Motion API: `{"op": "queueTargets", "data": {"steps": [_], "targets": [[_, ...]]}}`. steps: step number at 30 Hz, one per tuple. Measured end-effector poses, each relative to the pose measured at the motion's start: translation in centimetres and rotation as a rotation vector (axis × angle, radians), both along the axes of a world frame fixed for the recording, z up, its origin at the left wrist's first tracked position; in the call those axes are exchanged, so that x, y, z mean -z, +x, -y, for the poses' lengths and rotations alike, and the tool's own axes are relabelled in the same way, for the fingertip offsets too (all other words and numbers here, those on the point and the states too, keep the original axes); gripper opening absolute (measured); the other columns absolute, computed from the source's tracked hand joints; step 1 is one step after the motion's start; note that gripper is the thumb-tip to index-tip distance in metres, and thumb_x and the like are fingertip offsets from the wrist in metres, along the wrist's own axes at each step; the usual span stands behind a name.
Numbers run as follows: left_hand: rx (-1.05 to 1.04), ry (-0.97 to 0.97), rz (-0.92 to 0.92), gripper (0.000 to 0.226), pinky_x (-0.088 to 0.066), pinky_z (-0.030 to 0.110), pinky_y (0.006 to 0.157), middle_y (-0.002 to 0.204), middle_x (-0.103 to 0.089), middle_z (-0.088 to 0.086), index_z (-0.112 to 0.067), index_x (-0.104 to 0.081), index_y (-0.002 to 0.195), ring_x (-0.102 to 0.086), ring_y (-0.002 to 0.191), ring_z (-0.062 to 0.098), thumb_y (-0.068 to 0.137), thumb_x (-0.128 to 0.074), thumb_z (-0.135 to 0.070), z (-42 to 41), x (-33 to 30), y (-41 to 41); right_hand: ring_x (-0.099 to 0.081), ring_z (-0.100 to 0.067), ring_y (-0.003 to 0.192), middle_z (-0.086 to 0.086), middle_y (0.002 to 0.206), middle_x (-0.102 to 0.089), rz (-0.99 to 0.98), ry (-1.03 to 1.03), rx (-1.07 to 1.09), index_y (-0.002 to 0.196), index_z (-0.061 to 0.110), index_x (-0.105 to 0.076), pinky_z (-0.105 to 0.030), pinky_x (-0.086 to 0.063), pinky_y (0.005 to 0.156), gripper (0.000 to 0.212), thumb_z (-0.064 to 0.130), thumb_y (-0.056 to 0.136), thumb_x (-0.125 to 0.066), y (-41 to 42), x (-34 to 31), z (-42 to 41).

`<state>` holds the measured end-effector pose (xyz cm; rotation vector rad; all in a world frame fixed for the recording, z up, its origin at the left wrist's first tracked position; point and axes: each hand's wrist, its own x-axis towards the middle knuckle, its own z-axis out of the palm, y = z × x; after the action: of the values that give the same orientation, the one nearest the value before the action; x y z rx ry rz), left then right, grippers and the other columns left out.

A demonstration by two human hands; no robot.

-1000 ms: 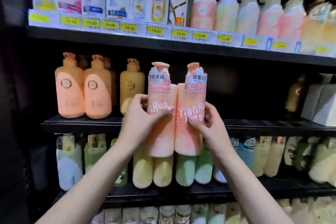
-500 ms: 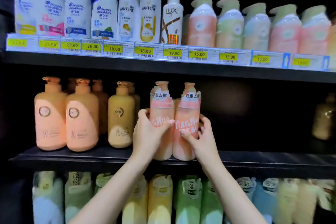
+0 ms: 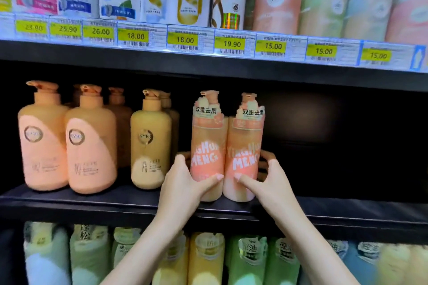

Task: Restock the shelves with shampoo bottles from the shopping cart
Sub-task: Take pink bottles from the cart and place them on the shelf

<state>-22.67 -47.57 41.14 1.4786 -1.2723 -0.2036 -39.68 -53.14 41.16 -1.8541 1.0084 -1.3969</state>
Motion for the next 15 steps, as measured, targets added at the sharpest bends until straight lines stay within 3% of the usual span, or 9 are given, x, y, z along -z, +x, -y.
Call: {"op": "queueTargets", "data": {"steps": [4,7,9,11,15], "targets": [[-0.159,0.134,0.168,0.058,-0.045,0.034,0.067,0.091,-0.058,0.003,-0.013,-0.041,0.088,-0.059,0.092,0.028,0.065,-0.078,-0.052,0.9,-1.5,-0.3,-0.066,-0.011,0.094,0.011,0.097,-0.063,-0.134,0.007,0.034,0.115,0.024,-0.043,-0.032,-0.055,0.084,0.061,0.019,0.069,-0.083,0.2,-1.1,1.3],[-0.174,0.172,0.238,0.042,-0.040,0.030,0.064,0.076,-0.056,0.003,-0.013,-0.045,0.070,-0.062,0.089,0.033,0.075,-0.074,-0.044,2.4,-1.7,-0.3,-0.065,-0.018,0.092,0.015,0.086,-0.057,-0.207,0.041,0.051,0.118,0.018,-0.039,-0.035,-0.054,0.085,0.060,0.013,0.072,-0.079,1.0,-1.8,2.9],[-0.200,0.177,0.216,0.039,-0.044,0.032,0.071,0.094,-0.062,0.010,-0.009,-0.047,0.085,-0.061,0.098,0.035,0.077,-0.073,-0.037,3.8,-1.7,-0.2,-0.064,-0.022,0.095,0.012,0.089,-0.057,-0.195,0.086,0.035,0.119,0.017,-0.037,-0.040,-0.053,0.089,0.063,0.011,0.073,-0.079,1.8,-2.1,4.3],[-0.223,0.202,0.170,0.058,-0.046,0.034,0.081,0.115,-0.059,0.014,-0.004,-0.041,0.111,-0.059,0.106,0.034,0.076,-0.075,-0.034,5.3,-2.0,-0.1,-0.063,-0.026,0.101,0.003,0.100,-0.058,-0.203,0.115,0.032,0.122,0.014,-0.035,-0.045,-0.050,0.094,0.066,0.011,0.073,-0.078,2.6,-2.4,5.7],[-0.179,0.298,0.069,0.072,-0.047,0.039,0.089,0.126,-0.054,0.018,-0.002,-0.030,0.124,-0.056,0.113,0.036,0.075,-0.077,-0.028,8.2,-3.1,0.4,-0.060,-0.022,0.101,-0.002,0.107,-0.055,-0.215,0.140,0.029,0.125,0.009,-0.032,-0.033,-0.048,0.089,0.065,0.011,0.077,-0.075,3.7,-3.0,7.7]]}}
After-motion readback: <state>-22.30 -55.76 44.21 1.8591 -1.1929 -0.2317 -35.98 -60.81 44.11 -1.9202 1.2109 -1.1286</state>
